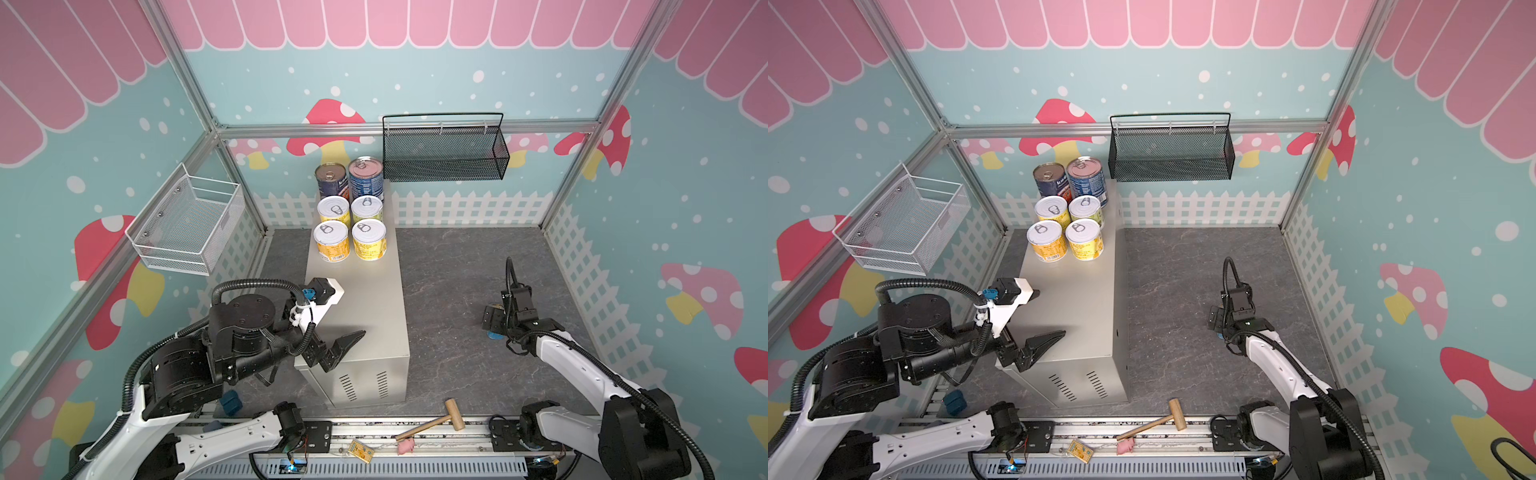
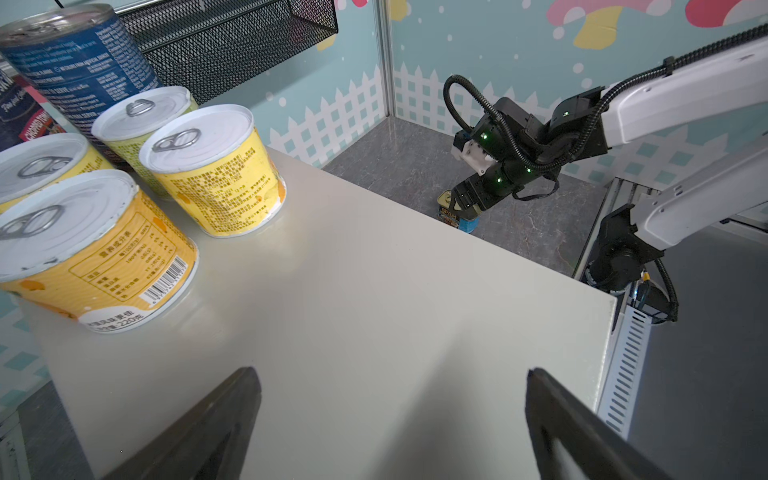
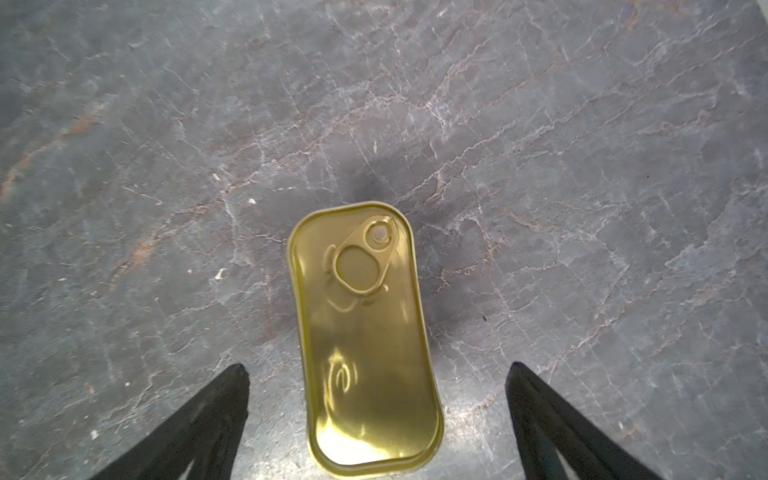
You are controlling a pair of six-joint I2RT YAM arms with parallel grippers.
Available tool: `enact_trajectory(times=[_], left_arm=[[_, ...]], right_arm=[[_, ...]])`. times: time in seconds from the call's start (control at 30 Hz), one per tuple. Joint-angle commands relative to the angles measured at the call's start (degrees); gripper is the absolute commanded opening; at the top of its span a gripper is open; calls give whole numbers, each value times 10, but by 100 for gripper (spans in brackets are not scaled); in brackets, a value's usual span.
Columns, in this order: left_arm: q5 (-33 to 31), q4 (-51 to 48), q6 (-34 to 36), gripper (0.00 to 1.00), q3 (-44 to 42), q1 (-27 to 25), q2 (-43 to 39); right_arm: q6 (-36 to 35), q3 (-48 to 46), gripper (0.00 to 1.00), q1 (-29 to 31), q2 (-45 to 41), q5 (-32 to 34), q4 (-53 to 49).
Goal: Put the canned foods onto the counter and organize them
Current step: 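Move the right gripper down to the floor and grasp the SPAM tin, then lift the SPAM tin with the right gripper toward the counter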
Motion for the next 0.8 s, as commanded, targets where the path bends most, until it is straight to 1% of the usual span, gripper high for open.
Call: enact_trajectory(times=[0.0, 0.17, 0.47, 0.57, 0.77], left_arm=[[10, 4, 2, 99, -4, 3, -2], [12, 8, 1, 99, -2, 2, 4], [10, 1, -2, 99, 9, 2, 12], [8, -3, -2, 99, 14, 3, 17], [9, -4, -1, 99, 15, 2, 23]], right_arm=[[7, -14, 96, -5, 19, -6, 63], [-6, -8, 88, -5, 78, 2, 87], [-31, -3, 78, -4, 130, 5, 130], [-38, -2, 73, -5, 131, 1, 138], [-54, -1, 64, -5, 117, 7, 137]])
